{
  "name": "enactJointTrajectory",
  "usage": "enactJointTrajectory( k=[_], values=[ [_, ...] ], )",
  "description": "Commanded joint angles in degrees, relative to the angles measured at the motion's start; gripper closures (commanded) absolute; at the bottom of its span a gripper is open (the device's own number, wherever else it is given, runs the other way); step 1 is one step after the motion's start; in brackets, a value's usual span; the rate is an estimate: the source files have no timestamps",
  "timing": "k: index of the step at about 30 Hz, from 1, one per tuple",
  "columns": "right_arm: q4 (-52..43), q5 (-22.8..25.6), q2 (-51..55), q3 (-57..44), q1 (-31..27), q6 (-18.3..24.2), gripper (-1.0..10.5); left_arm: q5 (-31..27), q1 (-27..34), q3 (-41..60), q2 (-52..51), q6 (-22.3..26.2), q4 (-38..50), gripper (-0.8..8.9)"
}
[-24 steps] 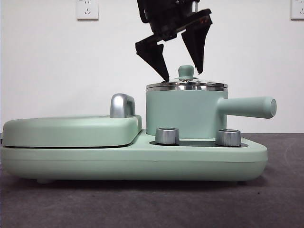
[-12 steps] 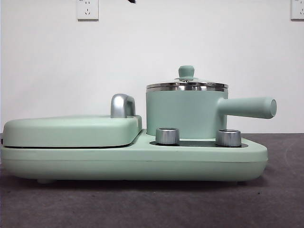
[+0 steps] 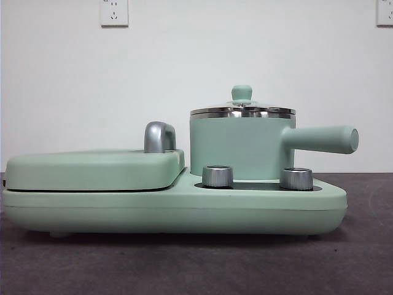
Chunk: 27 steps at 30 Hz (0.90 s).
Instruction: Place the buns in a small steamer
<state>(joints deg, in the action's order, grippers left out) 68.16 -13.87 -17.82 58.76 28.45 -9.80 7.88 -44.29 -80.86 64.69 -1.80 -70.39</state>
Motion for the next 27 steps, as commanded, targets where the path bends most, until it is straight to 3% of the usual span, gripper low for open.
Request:
enactJointTrajectory(
  k=[1,6,8,9,11,12,27],
  values=[
    [-2.36,-1.64,-0.07,-0.83,0.28,0.81,4.4,0.28,-0.35,9.09,-8.55,-2.67,9.44,3.14],
    [-4.31,-1.77,-0.07,-2.73,0.26,0.83,4.4,0.26,-0.35,23.78,-22.27,-6.97,20.94,3.14],
    [-4.76,-2.36,-0.07,-2.95,0.26,0.81,5.3,0.15,-0.35,27.61,-26.45,-9.25,23.39,3.16],
    [-4.79,-2.58,-0.07,-2.95,0.26,0.81,6.4,-0.15,-0.35,29.03,-28.39,-10.03,23.96,3.42],
    [-4.70,-2.56,-0.07,-2.95,0.26,0.85,9.1,-0.44,-0.35,30.62,-31.15,-10.93,23.98,6.02],
    [-4.72,-2.56,-0.07,-2.95,0.26,0.98,9.4,-0.44,-0.35,30.91,-32.11,-10.95,23.50,8.08],
    [-5.38,-2.58,-0.04,-2.93,0.28,1.27,9.3,-0.44,-0.35,30.91,-36.72,-11.10,23.47,7.89]
  ],
)
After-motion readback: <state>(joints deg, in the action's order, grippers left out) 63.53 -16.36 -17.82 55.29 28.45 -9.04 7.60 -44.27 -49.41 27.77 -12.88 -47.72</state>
